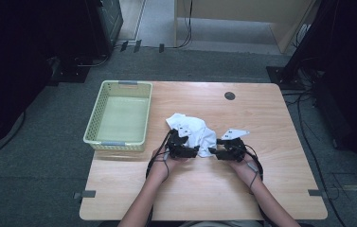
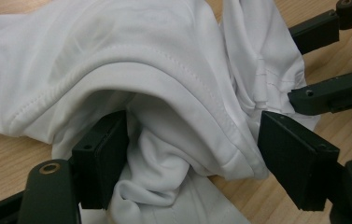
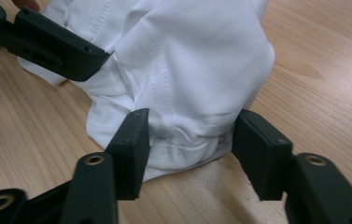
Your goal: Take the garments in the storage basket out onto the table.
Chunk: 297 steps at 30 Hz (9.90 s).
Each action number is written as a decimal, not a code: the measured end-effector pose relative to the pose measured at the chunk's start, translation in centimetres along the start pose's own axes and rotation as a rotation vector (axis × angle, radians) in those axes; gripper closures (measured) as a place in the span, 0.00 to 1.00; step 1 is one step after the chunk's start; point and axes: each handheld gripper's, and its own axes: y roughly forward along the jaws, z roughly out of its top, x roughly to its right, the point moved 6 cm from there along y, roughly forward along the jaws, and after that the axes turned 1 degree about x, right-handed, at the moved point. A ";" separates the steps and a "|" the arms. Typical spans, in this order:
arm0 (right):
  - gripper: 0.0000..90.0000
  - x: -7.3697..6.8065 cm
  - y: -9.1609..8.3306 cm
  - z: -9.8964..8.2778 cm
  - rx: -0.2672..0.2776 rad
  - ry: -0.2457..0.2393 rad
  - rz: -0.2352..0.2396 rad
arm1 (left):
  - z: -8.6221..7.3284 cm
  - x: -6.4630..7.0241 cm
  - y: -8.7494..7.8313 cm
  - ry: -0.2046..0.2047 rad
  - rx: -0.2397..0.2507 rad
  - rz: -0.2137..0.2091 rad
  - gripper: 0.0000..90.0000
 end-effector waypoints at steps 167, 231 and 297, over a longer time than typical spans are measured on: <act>0.87 4.5 -3.7 0.0 0.010 0.132 -0.034 | -0.2 -2.4 -2.6 -0.106 -0.022 0.044 0.91; 0.77 12.9 -7.1 -5.0 -0.009 0.351 -0.160 | -3.2 -1.5 -6.0 -0.118 0.040 0.058 0.62; 0.68 5.9 -7.0 -3.2 0.004 0.223 -0.097 | -0.3 -4.0 -3.1 0.023 0.048 0.107 0.41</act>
